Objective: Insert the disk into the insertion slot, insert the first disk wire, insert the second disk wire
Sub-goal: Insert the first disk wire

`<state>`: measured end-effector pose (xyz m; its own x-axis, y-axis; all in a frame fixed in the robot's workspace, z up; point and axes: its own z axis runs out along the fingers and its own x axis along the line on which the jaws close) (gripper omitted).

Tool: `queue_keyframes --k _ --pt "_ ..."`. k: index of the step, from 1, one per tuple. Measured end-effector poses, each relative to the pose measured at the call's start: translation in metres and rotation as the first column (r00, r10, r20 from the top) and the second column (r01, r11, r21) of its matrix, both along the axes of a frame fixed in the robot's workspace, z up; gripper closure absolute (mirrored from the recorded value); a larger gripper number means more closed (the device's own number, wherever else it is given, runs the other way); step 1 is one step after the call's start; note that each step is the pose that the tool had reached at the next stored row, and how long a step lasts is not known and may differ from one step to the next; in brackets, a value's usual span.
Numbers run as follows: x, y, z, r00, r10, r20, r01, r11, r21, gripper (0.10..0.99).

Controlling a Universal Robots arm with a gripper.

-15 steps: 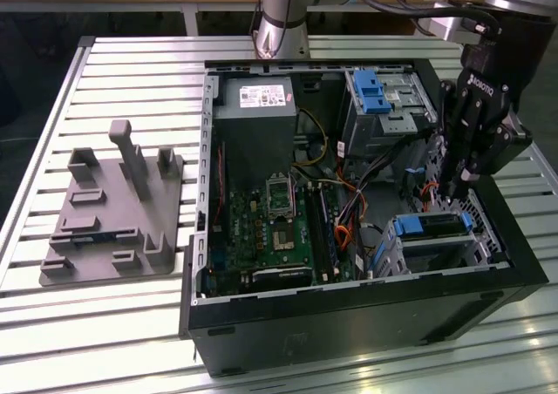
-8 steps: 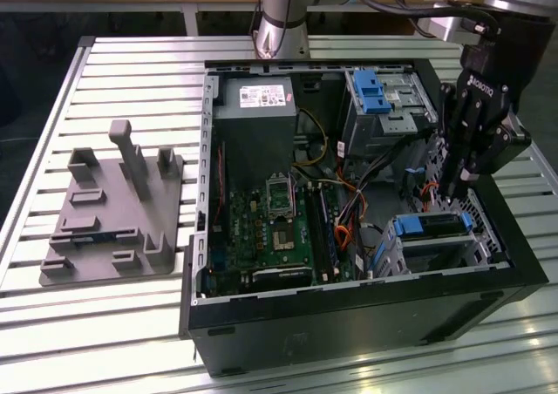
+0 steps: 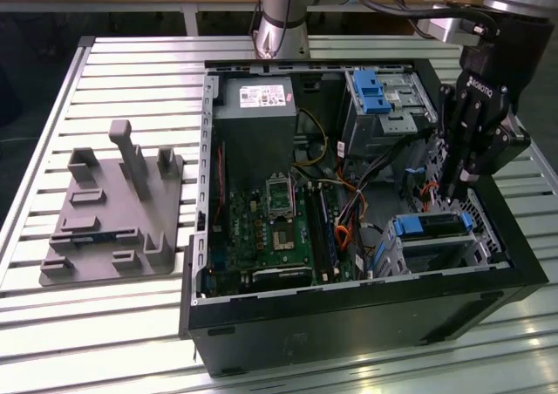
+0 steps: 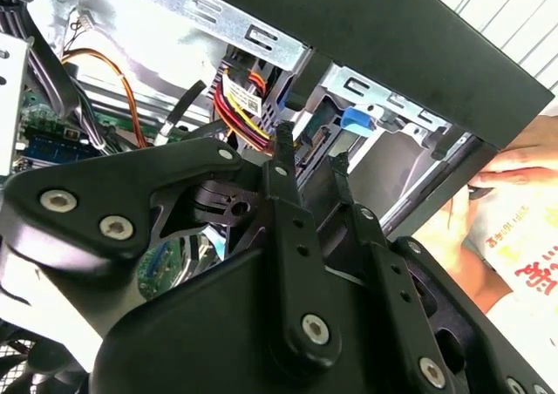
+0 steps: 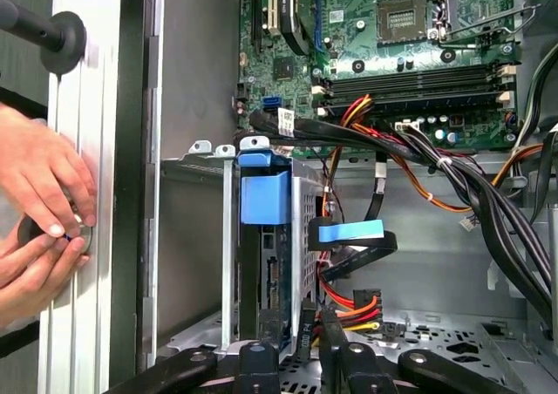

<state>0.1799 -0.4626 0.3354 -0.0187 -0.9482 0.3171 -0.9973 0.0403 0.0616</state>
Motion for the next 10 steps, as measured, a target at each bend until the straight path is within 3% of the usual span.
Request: queue_keyframes --k 4,6,10 --pt "0.0 0.0008 -0.0007 1.0 0.0 0.0 0.0 1.0 0.0 0.78" --pt "0.0 0.0011 -0.0009 1.0 0.0 0.0 0.0 1.0 -0.001 0.906" --pt "0.0 0.0013 -0.0011 1.0 0.0 0.0 0.0 1.0 -0.002 0.922"
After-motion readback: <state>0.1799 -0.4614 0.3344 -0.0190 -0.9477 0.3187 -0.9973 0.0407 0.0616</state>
